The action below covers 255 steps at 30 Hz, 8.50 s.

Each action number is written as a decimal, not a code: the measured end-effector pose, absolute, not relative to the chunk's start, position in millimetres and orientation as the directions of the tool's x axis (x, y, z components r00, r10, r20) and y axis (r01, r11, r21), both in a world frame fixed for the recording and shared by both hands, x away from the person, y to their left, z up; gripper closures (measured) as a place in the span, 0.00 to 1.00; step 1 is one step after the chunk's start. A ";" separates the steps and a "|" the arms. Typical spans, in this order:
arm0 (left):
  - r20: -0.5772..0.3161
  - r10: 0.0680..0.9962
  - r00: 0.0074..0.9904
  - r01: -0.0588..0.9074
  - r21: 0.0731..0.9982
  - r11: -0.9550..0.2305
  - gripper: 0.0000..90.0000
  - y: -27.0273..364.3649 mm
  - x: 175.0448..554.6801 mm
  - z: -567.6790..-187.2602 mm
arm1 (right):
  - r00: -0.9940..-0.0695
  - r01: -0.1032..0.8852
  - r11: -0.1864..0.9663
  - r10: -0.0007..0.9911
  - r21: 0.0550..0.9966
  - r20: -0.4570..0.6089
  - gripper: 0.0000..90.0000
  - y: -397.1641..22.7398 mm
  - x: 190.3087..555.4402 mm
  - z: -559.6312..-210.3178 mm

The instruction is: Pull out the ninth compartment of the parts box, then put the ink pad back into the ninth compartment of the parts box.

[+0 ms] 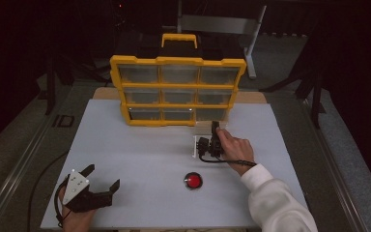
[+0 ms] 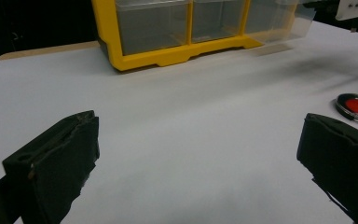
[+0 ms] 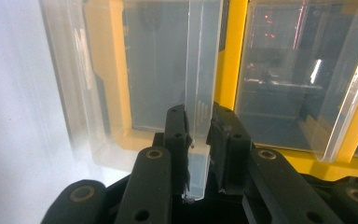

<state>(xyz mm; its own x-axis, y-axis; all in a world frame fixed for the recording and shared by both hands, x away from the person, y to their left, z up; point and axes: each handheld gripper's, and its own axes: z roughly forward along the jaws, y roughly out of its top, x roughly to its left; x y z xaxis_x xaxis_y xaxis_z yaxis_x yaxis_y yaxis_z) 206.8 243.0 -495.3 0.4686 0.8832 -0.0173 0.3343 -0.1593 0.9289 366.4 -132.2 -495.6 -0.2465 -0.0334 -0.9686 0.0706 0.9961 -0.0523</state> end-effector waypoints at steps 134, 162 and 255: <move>-0.013 0.886 0.463 0.341 0.926 -0.164 0.00 242.7 206.9 -495.6 | -0.762 0.417 0.511 0.648 0.752 -0.018 0.10 -160.7 346.3 -428.0; -0.016 0.887 0.462 0.343 0.925 -0.162 0.00 243.4 206.3 -495.6 | -0.838 0.405 0.634 0.545 0.659 -0.010 0.10 -153.3 342.6 -436.5; -0.016 0.895 0.445 0.353 0.922 -0.158 0.00 244.0 206.2 -495.7 | -0.921 0.347 0.824 0.390 0.447 -0.003 0.11 -118.2 306.5 -491.4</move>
